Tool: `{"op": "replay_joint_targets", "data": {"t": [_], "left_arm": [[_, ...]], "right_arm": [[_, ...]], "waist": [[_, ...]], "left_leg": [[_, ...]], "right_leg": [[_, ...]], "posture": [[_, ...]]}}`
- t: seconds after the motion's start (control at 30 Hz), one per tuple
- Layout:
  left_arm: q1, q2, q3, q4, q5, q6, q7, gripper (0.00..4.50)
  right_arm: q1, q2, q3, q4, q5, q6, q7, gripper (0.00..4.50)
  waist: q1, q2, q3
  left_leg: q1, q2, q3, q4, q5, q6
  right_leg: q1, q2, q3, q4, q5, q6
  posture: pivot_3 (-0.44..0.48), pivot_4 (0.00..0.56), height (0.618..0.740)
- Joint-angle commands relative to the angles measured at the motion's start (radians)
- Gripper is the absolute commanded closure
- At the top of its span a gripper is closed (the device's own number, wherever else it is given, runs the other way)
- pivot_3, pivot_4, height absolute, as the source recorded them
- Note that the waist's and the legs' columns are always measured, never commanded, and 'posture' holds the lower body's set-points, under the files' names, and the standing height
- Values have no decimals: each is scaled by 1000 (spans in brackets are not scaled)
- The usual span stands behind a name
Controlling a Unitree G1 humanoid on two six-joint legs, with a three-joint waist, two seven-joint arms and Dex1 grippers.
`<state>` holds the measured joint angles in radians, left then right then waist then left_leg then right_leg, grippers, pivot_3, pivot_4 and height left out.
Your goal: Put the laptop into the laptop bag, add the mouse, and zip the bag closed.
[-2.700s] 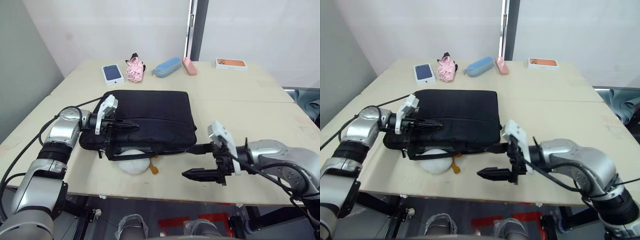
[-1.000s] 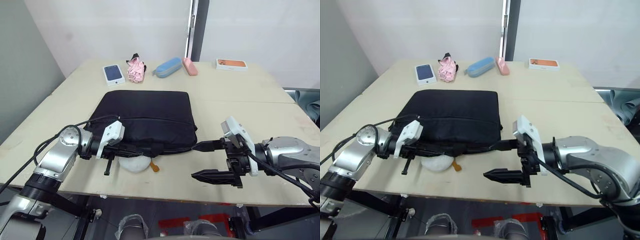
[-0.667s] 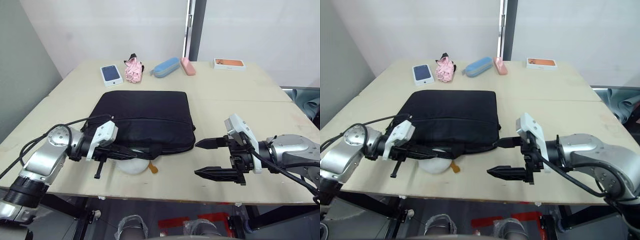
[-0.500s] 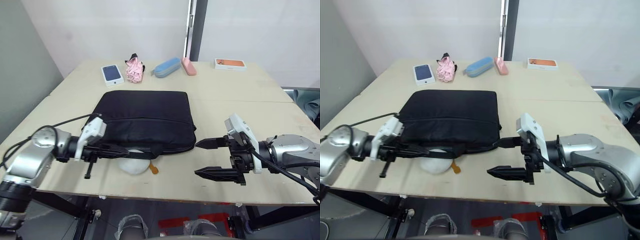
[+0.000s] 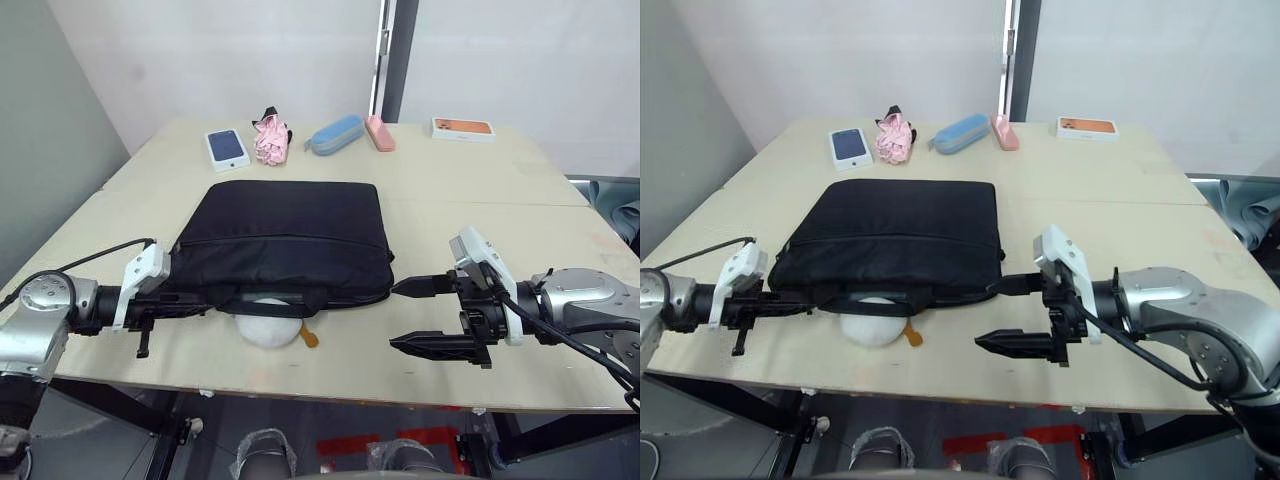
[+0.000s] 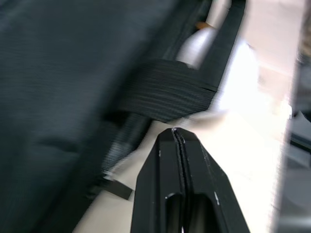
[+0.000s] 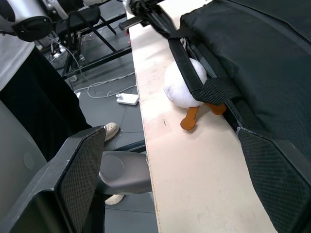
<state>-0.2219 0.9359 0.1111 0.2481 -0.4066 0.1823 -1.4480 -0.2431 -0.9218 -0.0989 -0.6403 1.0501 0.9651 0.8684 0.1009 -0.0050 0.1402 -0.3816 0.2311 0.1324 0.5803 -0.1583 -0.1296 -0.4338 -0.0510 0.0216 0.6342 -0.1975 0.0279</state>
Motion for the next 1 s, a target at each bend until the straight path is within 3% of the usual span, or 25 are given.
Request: {"op": "replay_joint_targets", "data": {"t": [0.03, 0.33, 0.63, 1.0], "left_arm": [[-27, -18, -27, 23, 33, -39, -6, 4464], [-114, -119, -85, 35, 48, -40, 16, 4464], [-243, -171, -38, 55, -68, 165, 37, 4464], [-449, -270, -79, 402, 48, 70, 83, 4464]], "right_arm": [[-5, -8, -14, -25, 13, -9, 1, 0], [-8, -12, -20, -27, 24, -3, -16, 0], [-6, -10, -15, -32, 27, -4, -22, 0], [-7, 4, 19, -57, 25, 6, -67, 0]], "waist": [[-1, 0, 0], [0, 0, 0], [2, 0, 0], [8, 0, 0]], "left_leg": [[0, 0, 0, 0, 0, 0], [-1, 0, 0, 0, 0, 0], [0, 0, 0, 3, 0, 0], [-1, 0, -1, 5, 0, 0]], "right_leg": [[0, 0, 0, 0, 0, 0], [0, 0, 0, 1, 0, 0], [0, 0, 1, 4, 0, 0], [0, 0, 0, 6, 0, 0]], "posture": [[0, 150, 740], [0, 150, 740], [0, 150, 740], [0, 150, 740]]}}
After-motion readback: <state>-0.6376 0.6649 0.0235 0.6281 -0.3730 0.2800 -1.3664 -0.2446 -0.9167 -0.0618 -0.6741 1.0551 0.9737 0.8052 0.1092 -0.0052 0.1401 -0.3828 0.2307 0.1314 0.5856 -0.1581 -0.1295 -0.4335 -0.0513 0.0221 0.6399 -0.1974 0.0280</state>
